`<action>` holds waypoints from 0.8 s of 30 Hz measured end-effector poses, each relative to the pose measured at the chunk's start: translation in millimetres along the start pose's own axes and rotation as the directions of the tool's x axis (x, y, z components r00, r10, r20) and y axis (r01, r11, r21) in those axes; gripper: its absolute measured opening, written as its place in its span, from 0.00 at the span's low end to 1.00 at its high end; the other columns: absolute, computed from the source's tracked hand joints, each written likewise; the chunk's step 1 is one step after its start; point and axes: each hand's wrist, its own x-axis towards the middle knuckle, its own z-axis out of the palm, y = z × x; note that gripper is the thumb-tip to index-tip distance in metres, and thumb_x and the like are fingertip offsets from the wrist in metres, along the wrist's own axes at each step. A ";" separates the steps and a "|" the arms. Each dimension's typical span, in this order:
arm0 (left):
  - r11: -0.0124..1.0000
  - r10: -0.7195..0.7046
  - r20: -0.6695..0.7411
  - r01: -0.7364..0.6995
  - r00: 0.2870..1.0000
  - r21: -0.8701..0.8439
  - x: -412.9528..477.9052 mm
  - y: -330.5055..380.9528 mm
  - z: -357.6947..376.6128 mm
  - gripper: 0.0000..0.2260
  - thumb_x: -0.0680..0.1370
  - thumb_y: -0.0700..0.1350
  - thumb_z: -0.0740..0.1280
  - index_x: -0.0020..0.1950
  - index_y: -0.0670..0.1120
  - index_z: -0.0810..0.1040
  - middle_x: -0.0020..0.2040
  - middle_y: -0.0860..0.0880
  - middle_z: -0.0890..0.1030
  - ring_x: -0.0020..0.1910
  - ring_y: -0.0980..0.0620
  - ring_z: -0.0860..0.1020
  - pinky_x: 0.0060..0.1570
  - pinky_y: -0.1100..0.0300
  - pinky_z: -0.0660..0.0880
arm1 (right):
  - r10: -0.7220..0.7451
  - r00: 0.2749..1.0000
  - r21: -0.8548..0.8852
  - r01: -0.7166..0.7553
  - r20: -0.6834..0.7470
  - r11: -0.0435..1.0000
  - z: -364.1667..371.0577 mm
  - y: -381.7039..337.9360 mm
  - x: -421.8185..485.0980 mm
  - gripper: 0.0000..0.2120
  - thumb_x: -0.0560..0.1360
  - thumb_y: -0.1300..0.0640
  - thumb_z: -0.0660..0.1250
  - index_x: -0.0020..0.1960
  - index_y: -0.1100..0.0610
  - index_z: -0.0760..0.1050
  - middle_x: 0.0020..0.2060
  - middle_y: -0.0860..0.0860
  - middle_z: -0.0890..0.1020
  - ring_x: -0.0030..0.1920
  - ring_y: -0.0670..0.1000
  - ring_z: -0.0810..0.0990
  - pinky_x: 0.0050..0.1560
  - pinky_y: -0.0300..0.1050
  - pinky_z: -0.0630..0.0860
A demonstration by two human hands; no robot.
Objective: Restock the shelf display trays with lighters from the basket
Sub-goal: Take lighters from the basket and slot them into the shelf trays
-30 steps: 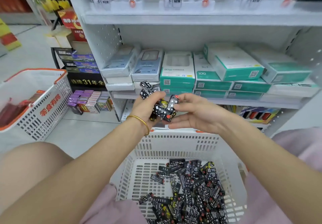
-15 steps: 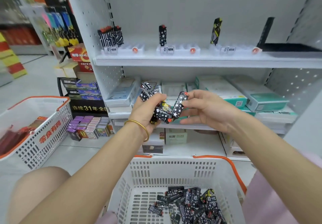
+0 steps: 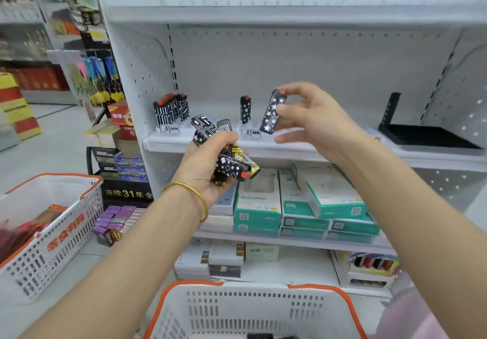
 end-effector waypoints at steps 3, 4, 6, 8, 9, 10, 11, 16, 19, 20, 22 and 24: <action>1.000 0.007 -0.012 -0.007 1.000 0.010 17.7 18.4 6.0 0.07 0.73 0.42 0.70 0.46 0.47 0.72 0.35 0.49 0.76 0.33 0.52 0.77 0.29 0.63 0.75 | -0.050 0.998 -0.192 0.042 -0.037 0.981 2.0 -4.6 44.5 0.10 0.77 0.66 0.61 0.55 0.54 0.70 0.41 0.56 0.75 0.34 0.52 0.79 0.41 0.54 0.80; 1.000 0.017 -0.019 -0.016 1.000 0.010 24.9 24.4 7.8 0.07 0.73 0.42 0.70 0.46 0.47 0.72 0.35 0.49 0.76 0.33 0.52 0.77 0.31 0.62 0.75 | -0.063 0.997 -0.264 0.050 -0.040 0.963 3.9 -3.3 58.9 0.10 0.77 0.66 0.61 0.56 0.55 0.70 0.41 0.56 0.73 0.35 0.52 0.78 0.42 0.55 0.80; 0.998 0.048 -0.026 -0.047 0.998 0.034 38.4 34.9 11.9 0.08 0.72 0.43 0.70 0.47 0.48 0.72 0.34 0.50 0.76 0.33 0.53 0.77 0.36 0.59 0.74 | -0.077 0.997 -0.377 0.066 -0.016 0.924 8.4 1.1 83.5 0.11 0.77 0.66 0.60 0.57 0.55 0.70 0.41 0.56 0.73 0.34 0.53 0.78 0.42 0.54 0.81; 0.995 0.091 -0.017 -0.091 0.996 0.049 50.8 43.3 16.0 0.09 0.72 0.42 0.70 0.47 0.49 0.71 0.34 0.50 0.76 0.32 0.53 0.77 0.37 0.58 0.74 | -0.083 0.996 -0.460 0.084 0.022 0.884 11.3 6.9 102.5 0.11 0.77 0.66 0.61 0.54 0.52 0.70 0.42 0.57 0.74 0.36 0.55 0.80 0.42 0.54 0.81; 0.993 0.106 -0.010 -0.106 0.994 0.045 56.5 46.5 17.3 0.09 0.72 0.41 0.70 0.46 0.48 0.71 0.33 0.50 0.76 0.31 0.53 0.78 0.37 0.58 0.75 | -0.087 0.995 -0.501 0.097 0.043 0.860 12.3 9.8 109.2 0.11 0.76 0.66 0.61 0.53 0.52 0.71 0.42 0.57 0.74 0.37 0.56 0.81 0.42 0.54 0.82; 0.993 0.113 -0.007 -0.112 0.994 0.043 61.6 49.4 18.4 0.09 0.72 0.41 0.70 0.45 0.48 0.71 0.33 0.50 0.77 0.31 0.53 0.78 0.37 0.58 0.76 | -0.093 0.994 -0.540 0.112 0.062 0.834 12.8 12.5 114.6 0.11 0.76 0.66 0.61 0.53 0.51 0.71 0.41 0.56 0.75 0.39 0.57 0.82 0.42 0.54 0.82; 0.992 0.116 -0.009 -0.115 0.993 0.045 66.5 51.3 19.0 0.09 0.72 0.40 0.70 0.44 0.48 0.71 0.33 0.50 0.77 0.31 0.52 0.78 0.39 0.57 0.76 | -0.104 0.991 -0.575 0.131 0.080 0.808 12.9 14.7 117.9 0.12 0.76 0.66 0.61 0.53 0.51 0.72 0.40 0.54 0.75 0.41 0.57 0.82 0.41 0.55 0.81; 0.990 0.112 -0.025 -0.109 0.993 0.085 82.5 48.7 16.3 0.09 0.72 0.41 0.71 0.44 0.49 0.72 0.34 0.50 0.77 0.37 0.49 0.79 0.44 0.53 0.75 | -0.156 0.979 -0.651 0.206 0.135 0.730 11.7 23.9 123.2 0.12 0.74 0.66 0.64 0.55 0.55 0.75 0.37 0.50 0.74 0.41 0.58 0.81 0.44 0.56 0.79; 0.987 0.111 -0.021 -0.108 0.994 0.117 84.4 43.9 15.6 0.09 0.72 0.42 0.71 0.45 0.49 0.72 0.34 0.49 0.78 0.39 0.48 0.80 0.46 0.50 0.76 | -0.210 0.967 -0.680 0.249 0.142 0.690 13.7 25.6 123.0 0.12 0.74 0.67 0.64 0.55 0.57 0.75 0.38 0.52 0.75 0.38 0.56 0.82 0.46 0.55 0.78; 0.986 0.115 -0.022 -0.112 0.993 0.125 84.4 43.3 15.6 0.09 0.72 0.42 0.71 0.45 0.49 0.72 0.33 0.50 0.78 0.39 0.48 0.80 0.45 0.50 0.77 | -0.222 0.964 -0.687 0.261 0.147 0.678 14.7 25.7 123.2 0.12 0.74 0.66 0.64 0.55 0.57 0.76 0.39 0.52 0.76 0.38 0.55 0.82 0.47 0.54 0.78; 0.984 0.121 -0.027 -0.117 0.992 0.136 83.9 43.1 15.4 0.10 0.71 0.43 0.72 0.46 0.49 0.72 0.32 0.51 0.79 0.39 0.48 0.80 0.48 0.47 0.77 | -0.235 0.957 -0.719 0.283 0.169 0.635 16.6 27.2 124.6 0.12 0.74 0.65 0.64 0.56 0.56 0.76 0.42 0.54 0.77 0.41 0.56 0.81 0.47 0.52 0.77; 0.981 0.127 -0.030 -0.121 0.991 0.152 82.9 44.1 15.1 0.10 0.71 0.43 0.72 0.46 0.50 0.72 0.32 0.51 0.80 0.41 0.47 0.81 0.52 0.43 0.76 | -0.234 0.952 -0.781 0.299 0.200 0.549 16.6 29.4 126.8 0.13 0.75 0.63 0.64 0.58 0.55 0.76 0.47 0.56 0.77 0.45 0.55 0.77 0.46 0.44 0.71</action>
